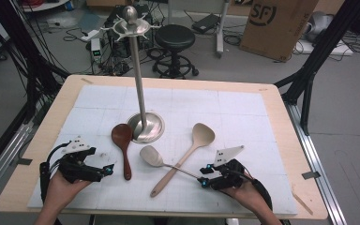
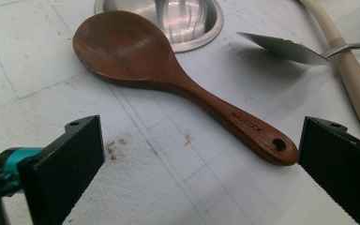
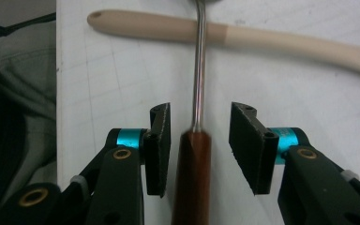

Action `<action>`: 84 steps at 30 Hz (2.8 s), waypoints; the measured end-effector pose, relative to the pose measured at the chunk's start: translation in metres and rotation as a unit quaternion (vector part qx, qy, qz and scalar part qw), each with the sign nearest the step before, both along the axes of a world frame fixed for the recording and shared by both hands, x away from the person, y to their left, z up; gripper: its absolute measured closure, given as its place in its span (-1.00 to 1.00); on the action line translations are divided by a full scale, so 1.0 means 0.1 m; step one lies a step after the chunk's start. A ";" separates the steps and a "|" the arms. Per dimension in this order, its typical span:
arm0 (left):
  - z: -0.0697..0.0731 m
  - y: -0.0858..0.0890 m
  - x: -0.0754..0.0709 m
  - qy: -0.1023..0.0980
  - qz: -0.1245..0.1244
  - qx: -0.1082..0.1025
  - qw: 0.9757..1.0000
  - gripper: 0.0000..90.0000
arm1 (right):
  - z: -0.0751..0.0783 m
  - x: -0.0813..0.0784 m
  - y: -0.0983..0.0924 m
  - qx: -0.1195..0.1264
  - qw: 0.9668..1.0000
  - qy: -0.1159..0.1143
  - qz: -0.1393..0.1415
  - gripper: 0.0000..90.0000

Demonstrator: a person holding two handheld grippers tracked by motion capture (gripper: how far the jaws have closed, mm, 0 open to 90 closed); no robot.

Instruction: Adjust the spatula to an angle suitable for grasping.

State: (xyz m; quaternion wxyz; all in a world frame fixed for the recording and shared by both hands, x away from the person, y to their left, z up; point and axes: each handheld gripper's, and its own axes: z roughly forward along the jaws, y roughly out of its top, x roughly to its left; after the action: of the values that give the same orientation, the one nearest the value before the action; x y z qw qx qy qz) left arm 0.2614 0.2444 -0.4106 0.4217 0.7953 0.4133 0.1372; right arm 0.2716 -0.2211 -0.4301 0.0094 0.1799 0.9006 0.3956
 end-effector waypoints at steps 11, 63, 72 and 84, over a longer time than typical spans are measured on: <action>0.00 0.00 0.00 -0.003 0.000 -0.001 1.000 -0.96 | -0.09 -0.07 -0.05 -0.028 1.000 0.009 0.010 0.53; 0.00 -0.08 -0.01 -0.013 -0.025 -0.018 0.999 -0.96 | 0.04 0.08 -0.11 -0.018 1.000 -0.002 0.019 0.59; 0.01 -0.19 0.01 -0.011 -0.046 -0.020 0.999 -0.96 | 0.12 0.08 -0.10 -0.010 0.999 -0.013 0.030 0.61; 0.05 -0.44 0.02 -0.008 -0.089 0.003 0.996 -0.94 | 0.34 0.16 -0.05 -0.002 0.999 -0.025 0.041 0.62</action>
State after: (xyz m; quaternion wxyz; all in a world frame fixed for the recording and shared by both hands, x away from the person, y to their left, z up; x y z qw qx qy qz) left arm 0.2633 0.2008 -0.4055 0.4333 0.8289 0.3372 0.1067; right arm 0.2873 -0.2262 -0.3956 0.0161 0.1323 0.9074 0.3986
